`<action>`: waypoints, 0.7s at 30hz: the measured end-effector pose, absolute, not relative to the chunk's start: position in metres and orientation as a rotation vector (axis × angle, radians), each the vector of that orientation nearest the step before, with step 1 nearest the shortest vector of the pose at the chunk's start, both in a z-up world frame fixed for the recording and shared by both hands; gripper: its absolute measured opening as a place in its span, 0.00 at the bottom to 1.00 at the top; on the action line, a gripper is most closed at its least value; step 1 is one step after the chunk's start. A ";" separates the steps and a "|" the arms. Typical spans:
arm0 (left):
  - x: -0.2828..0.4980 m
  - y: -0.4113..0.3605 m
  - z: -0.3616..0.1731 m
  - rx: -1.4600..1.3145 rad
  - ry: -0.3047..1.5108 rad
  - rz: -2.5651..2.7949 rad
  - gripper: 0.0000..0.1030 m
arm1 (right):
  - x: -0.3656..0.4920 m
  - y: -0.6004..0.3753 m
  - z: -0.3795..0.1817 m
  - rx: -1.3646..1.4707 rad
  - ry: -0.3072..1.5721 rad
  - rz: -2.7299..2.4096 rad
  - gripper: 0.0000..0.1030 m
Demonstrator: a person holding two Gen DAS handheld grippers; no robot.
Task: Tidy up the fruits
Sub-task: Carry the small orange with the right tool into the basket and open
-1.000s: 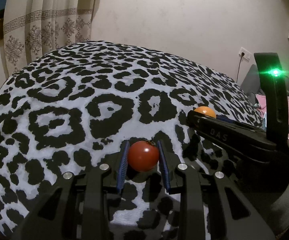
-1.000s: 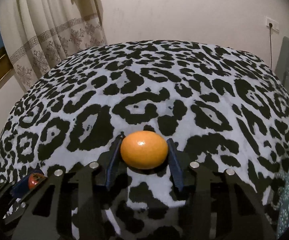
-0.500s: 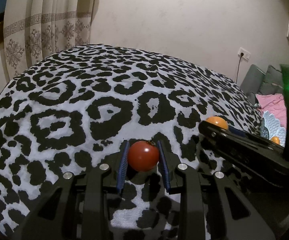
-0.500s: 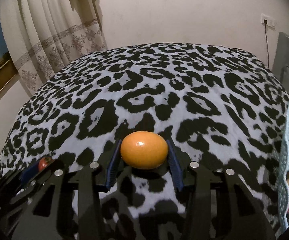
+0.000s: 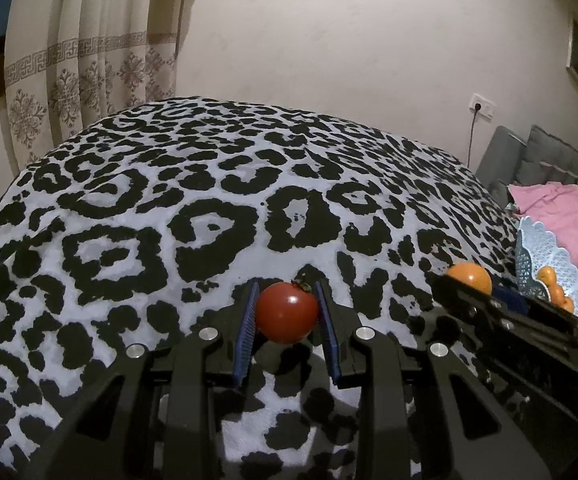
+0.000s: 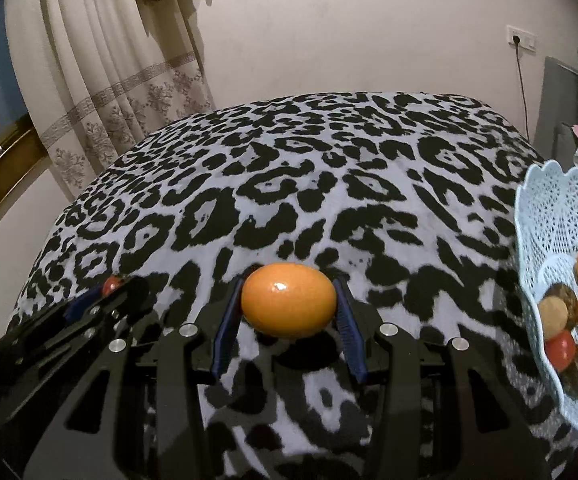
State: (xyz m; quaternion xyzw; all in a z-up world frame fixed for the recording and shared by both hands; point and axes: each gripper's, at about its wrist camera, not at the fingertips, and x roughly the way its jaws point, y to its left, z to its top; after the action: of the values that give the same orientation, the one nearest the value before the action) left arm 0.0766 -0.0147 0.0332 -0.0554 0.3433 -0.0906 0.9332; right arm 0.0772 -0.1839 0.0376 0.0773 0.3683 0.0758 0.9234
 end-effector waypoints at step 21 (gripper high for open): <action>0.051 -0.044 0.040 -0.046 0.672 -0.266 0.28 | -0.004 -0.211 0.033 0.244 0.737 0.138 0.45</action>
State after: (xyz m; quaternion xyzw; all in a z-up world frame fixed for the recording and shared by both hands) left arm 0.0506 -0.0436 0.0401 -0.0223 0.3285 -0.1303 0.9352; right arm -0.0043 -0.2108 0.0333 0.1189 0.3591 0.0671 0.9233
